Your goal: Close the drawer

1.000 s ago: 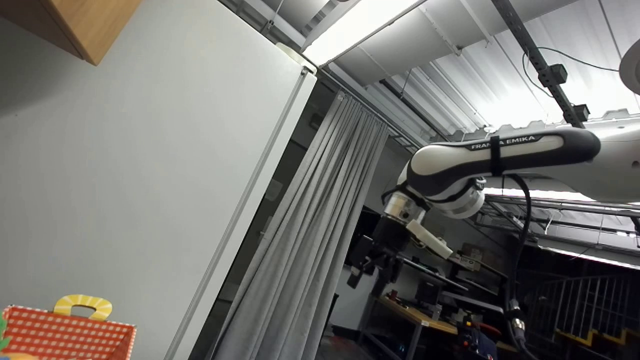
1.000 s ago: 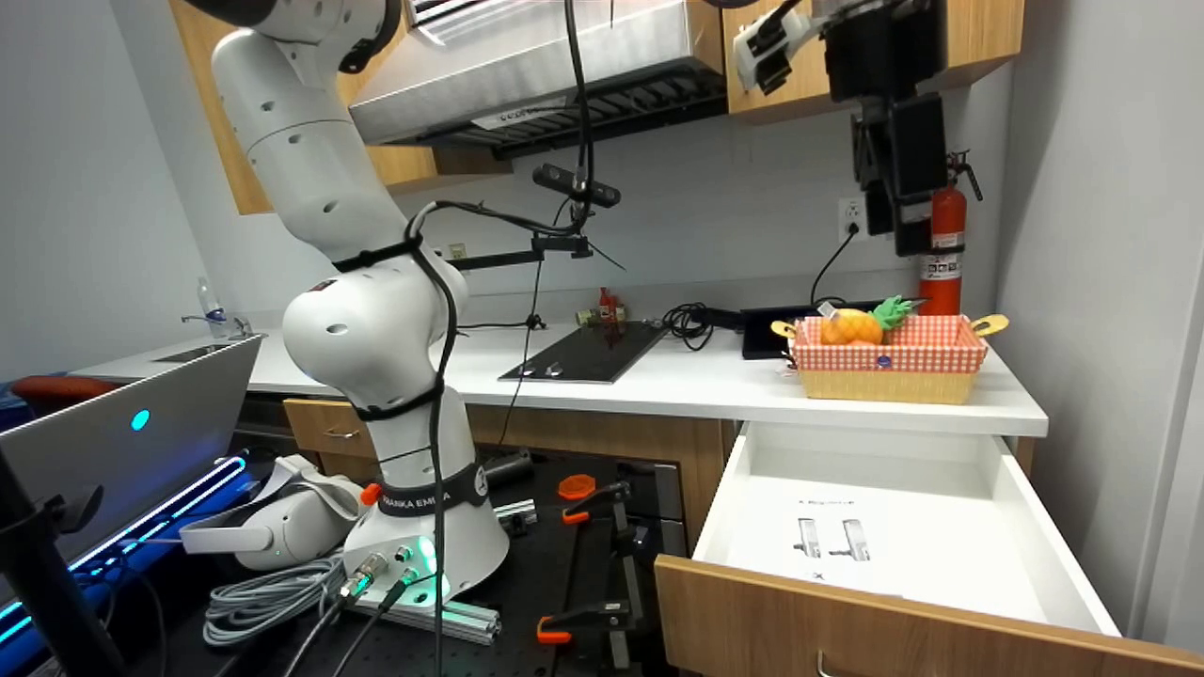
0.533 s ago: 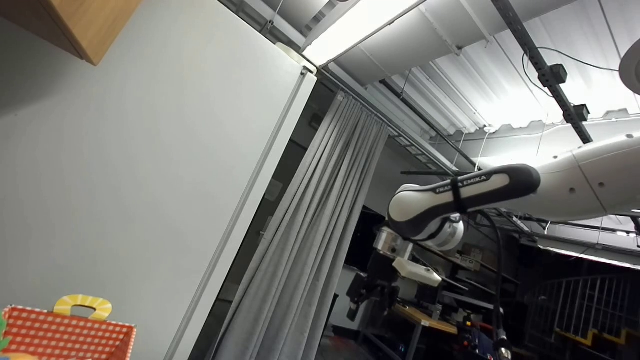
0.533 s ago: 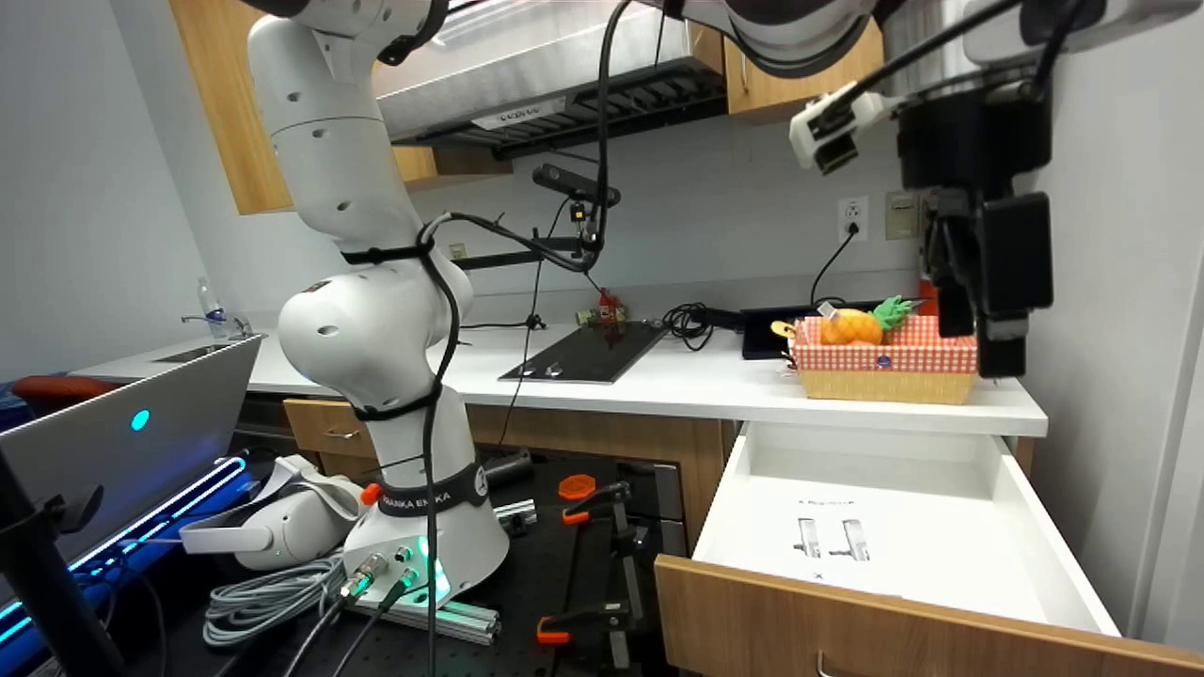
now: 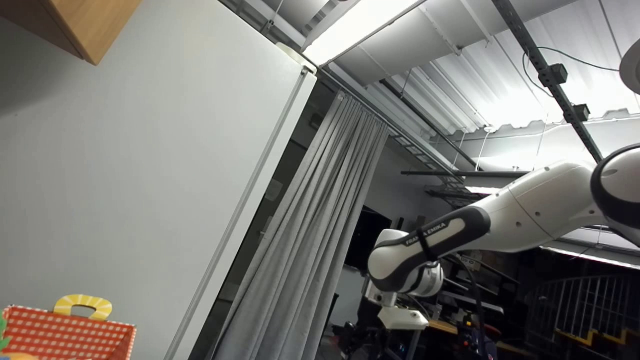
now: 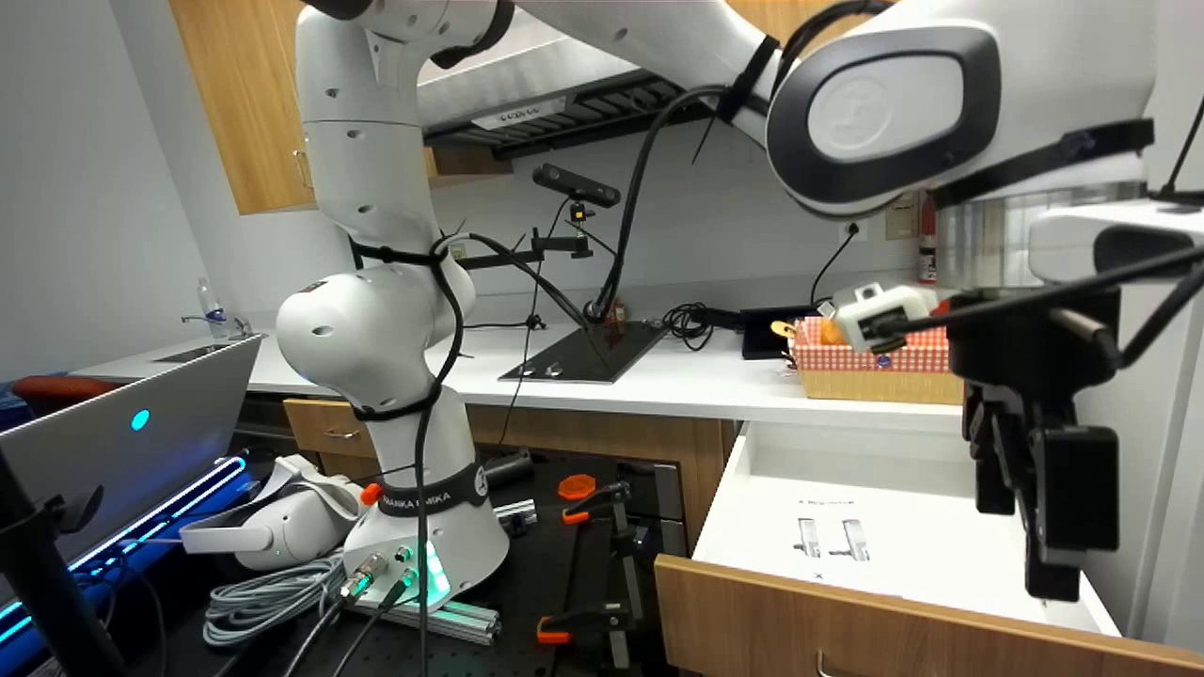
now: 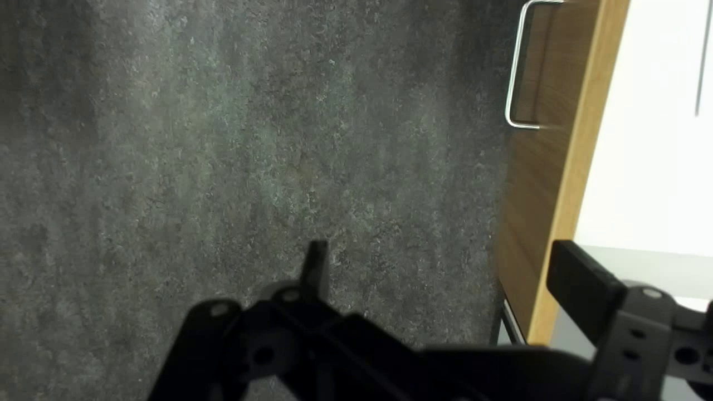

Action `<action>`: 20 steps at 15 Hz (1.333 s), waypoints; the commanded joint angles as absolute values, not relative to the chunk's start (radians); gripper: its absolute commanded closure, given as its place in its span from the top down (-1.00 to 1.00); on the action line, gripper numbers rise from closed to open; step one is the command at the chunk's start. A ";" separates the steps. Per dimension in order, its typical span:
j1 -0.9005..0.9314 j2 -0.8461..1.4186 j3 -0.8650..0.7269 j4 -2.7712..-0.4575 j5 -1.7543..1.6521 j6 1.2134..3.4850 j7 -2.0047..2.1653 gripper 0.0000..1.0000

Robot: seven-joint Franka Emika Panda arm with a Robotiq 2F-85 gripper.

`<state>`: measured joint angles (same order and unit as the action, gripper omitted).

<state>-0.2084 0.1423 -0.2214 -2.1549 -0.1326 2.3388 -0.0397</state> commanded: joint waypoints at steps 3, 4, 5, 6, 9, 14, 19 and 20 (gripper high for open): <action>-0.229 0.271 -0.240 -2.169 -0.170 2.473 -0.053 1.00; -0.232 0.292 -0.242 -2.172 -0.169 2.494 -0.056 0.77; -0.235 0.312 -0.241 -2.174 -0.164 2.517 -0.059 0.47; -0.237 0.331 -0.240 -2.175 -0.161 2.536 -0.062 0.35; -0.239 0.384 -0.237 -2.181 -0.160 2.594 -0.071 -0.13; -0.240 0.449 -0.212 -2.202 -0.137 2.682 -0.095 -0.92; -0.243 0.478 -0.152 -2.232 -0.099 2.738 -0.112 -1.00; -0.244 0.480 -0.138 -2.238 -0.090 2.741 -0.117 -1.00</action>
